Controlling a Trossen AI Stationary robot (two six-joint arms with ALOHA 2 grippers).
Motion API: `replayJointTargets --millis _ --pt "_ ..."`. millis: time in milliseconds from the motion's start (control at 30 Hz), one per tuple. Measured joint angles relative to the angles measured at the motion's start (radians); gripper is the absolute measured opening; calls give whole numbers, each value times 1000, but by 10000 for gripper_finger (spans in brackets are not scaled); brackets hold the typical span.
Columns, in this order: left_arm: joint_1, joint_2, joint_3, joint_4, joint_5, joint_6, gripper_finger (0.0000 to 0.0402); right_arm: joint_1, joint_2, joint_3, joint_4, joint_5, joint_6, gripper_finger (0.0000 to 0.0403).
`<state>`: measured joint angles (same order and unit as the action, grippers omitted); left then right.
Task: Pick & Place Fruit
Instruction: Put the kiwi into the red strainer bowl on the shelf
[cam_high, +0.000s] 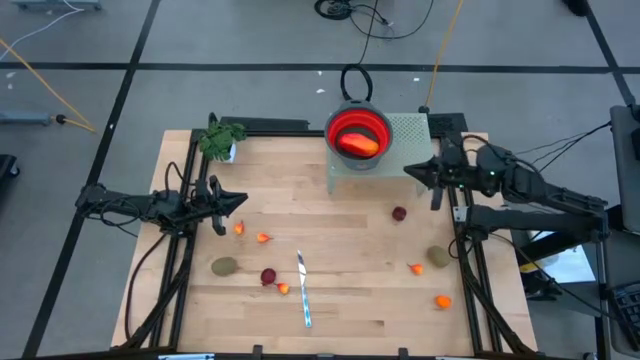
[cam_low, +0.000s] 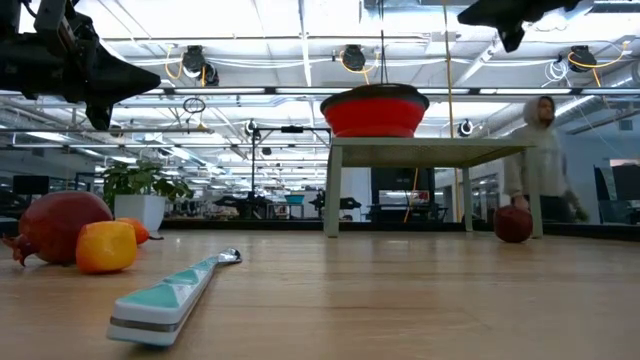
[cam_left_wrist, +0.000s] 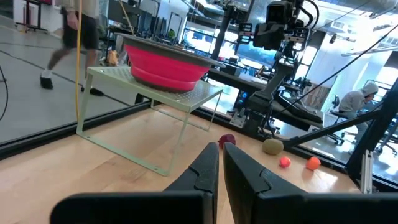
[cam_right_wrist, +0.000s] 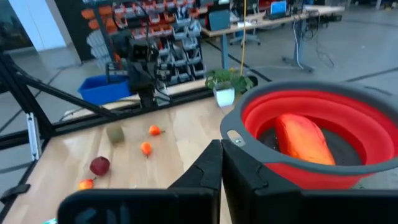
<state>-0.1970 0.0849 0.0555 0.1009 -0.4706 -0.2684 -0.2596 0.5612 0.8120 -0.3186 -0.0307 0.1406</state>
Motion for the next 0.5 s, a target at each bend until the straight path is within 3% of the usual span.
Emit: replayJointTargets --millis 500 --pt "0 0 0 0 0 3 24 0 -209 -143 0 3 5 0"
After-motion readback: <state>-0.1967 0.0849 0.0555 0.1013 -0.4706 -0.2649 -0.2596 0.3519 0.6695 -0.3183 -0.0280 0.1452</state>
